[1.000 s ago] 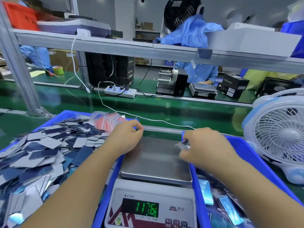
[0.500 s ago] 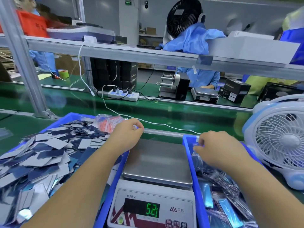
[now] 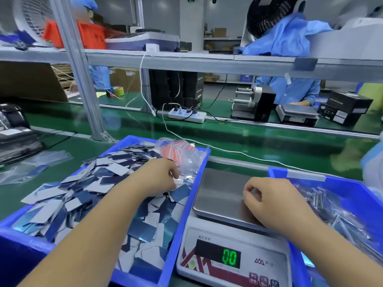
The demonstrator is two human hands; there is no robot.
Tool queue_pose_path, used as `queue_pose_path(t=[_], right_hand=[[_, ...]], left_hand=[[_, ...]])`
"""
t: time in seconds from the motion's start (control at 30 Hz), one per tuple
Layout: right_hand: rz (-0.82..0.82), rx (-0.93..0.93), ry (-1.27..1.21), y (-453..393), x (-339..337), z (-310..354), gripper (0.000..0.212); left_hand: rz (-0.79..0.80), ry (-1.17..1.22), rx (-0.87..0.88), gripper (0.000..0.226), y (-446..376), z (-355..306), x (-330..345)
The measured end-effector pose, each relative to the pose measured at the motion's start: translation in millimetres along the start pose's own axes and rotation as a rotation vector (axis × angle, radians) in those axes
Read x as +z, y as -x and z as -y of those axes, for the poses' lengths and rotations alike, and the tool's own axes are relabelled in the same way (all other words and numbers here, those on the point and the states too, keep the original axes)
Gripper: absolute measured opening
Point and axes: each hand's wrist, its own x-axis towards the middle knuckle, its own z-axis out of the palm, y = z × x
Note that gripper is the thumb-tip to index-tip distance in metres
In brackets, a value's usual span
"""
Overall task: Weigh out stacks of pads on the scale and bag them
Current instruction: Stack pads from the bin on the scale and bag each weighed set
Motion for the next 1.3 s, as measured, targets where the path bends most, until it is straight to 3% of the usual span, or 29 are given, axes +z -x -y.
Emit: queue_pose_path(t=[0.13, 0.4, 0.5, 0.6, 0.67, 0.77, 0.83, 1.1, 1.3], right_hand=[[-0.005, -0.016, -0.058, 4.4, -3.5, 2.5, 0.014], [-0.013, 0.008, -0.117, 8.0, -5.9, -0.1, 0.021], [0.002, 0.007, -0.129, 8.8, -7.1, 1.5, 0.022], [0.01, -0.003, -0.154, 8.5, -8.2, 3.1, 0.023], [0.024, -0.011, -0.149, 8.9, -8.7, 4.8, 0.024], [0.04, -0.028, -0.147, 10.7, -10.1, 8.2, 0.026], [0.044, -0.038, -0.148, 12.0, -10.4, 10.7, 0.027], [0.051, -0.032, -0.156, 12.5, -11.2, 10.2, 0.027], [0.055, -0.032, -0.162, 11.9, -12.1, 10.5, 0.026]], left_hand=[[-0.045, 0.022, 0.006, 0.015, 1.8, 6.6, 0.5], [0.252, -0.175, 0.034, 0.013, 13.0, 0.4, 2.7], [0.202, -0.102, 0.049, 0.01, 12.4, 4.8, 1.0], [-0.011, -0.044, 0.001, 0.013, 9.2, 21.4, -10.8], [-0.058, -0.091, -0.066, 0.035, 8.5, 34.1, -14.8], [0.057, -0.253, -0.111, 0.098, 13.9, 44.7, -10.1], [0.108, -0.315, -0.101, 0.111, 14.5, 45.7, -3.4], [0.138, -0.352, -0.081, 0.086, 7.8, 43.3, -5.3], [0.144, -0.371, -0.047, 0.044, 11.2, 32.5, -6.3]])
